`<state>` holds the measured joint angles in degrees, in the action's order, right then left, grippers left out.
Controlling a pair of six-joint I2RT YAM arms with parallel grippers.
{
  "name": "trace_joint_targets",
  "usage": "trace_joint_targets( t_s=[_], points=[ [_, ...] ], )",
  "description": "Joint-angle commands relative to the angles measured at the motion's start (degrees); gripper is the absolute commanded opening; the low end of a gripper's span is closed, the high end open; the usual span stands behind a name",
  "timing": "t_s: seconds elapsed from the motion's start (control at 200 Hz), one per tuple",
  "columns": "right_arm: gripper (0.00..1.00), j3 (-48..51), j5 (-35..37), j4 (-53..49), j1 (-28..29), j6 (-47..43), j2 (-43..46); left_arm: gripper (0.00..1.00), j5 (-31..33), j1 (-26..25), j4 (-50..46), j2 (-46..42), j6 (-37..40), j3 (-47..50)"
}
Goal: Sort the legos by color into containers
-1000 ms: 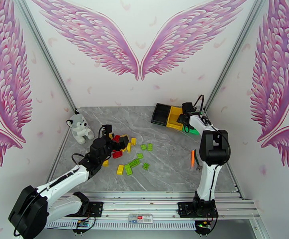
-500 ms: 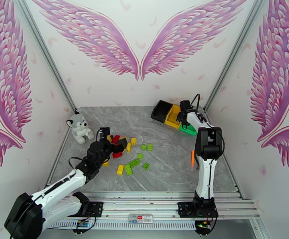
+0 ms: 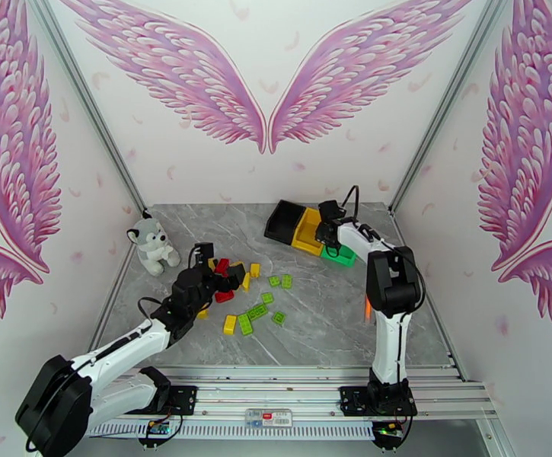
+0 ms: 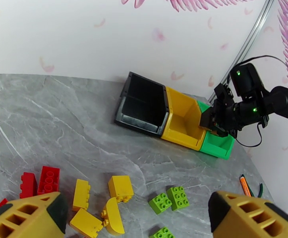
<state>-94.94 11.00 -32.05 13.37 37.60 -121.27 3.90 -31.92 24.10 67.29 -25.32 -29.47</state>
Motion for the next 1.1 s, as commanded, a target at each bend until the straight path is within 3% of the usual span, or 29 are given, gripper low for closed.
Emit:
trace_joint_targets(
  t_s=[0.0, 0.205, 0.705, 0.77, 0.85, 0.895, 0.945, 1.095],
  points=[
    [0.00, 2.2, -5.5, 0.5, 3.0, 8.3, 0.3, 0.99, -2.7, 0.2, 3.2, 3.4, -0.3, -3.6],
    [0.00, 6.3, -4.7, 1.4, 6.4, 13.5, 3.2, 0.99, -4.3, 0.2, 4.6, 6.9, -1.2, -4.9],
    [0.00, 13.1, -6.1, 5.7, 12.0, 17.6, 7.3, 0.99, -3.5, 0.2, 4.1, 4.8, -1.0, -4.0],
    [0.13, 13.8, -4.9, 6.1, 12.3, 17.5, 7.9, 0.99, -3.5, 0.2, 4.1, 4.7, -0.8, -3.8],
    [0.42, 14.9, -3.3, 6.6, 12.6, 16.6, 9.3, 0.99, -2.8, 0.2, 4.1, 4.2, -0.7, -3.6],
    [0.53, 15.5, -2.4, 6.5, 12.8, 16.2, 10.2, 0.99, -2.2, 0.2, 4.1, 3.8, -0.6, -3.2],
    [0.58, 16.5, -1.2, 6.8, 13.0, 15.5, 11.7, 0.99, -1.2, 0.2, 4.3, 3.2, -0.6, -2.7],
    [0.62, 22.3, 6.5, 9.3, 15.0, 13.0, 19.5, 0.99, 4.2, 0.2, 5.0, 0.3, -0.5, -0.4]
  ],
)
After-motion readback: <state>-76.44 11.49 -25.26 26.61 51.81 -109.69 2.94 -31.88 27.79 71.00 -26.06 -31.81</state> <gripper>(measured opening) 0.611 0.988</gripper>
